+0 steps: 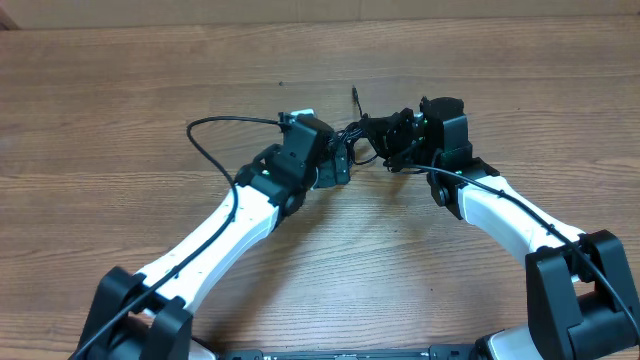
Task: Untangle cables
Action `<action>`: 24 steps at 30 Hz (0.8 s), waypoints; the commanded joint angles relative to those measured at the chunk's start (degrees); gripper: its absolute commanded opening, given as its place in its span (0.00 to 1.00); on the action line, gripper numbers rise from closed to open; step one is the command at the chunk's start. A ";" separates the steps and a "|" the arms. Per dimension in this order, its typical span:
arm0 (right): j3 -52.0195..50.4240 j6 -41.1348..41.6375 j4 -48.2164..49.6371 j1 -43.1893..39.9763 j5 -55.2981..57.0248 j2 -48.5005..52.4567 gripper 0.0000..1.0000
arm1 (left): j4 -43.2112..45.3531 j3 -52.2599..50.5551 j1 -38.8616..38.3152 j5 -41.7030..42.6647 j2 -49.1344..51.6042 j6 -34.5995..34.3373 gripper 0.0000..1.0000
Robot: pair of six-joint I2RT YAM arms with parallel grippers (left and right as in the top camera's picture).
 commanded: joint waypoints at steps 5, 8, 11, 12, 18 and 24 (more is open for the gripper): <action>0.15 -0.20 0.61 0.33 -0.26 0.17 0.04 | 2.51 1.07 -0.85 -4.07 4.04 1.03 1.00; 0.15 -0.20 0.59 0.33 -0.22 0.17 0.04 | 3.32 1.07 -0.85 -5.55 4.17 1.01 1.00; 0.15 -0.22 0.57 0.33 0.22 0.17 0.04 | 3.56 1.07 -0.85 -7.41 4.13 0.57 1.00; 0.15 -0.22 0.57 0.33 0.20 0.17 0.04 | 3.32 1.07 -0.85 -8.24 4.13 0.37 1.00; 0.15 -0.17 0.57 0.33 -0.17 0.17 0.04 | 0.20 1.07 -0.85 -14.43 4.13 -4.57 1.00; 0.15 -0.17 0.59 0.33 -1.33 0.17 0.04 | -0.50 1.07 -0.85 -17.73 4.13 -6.51 1.00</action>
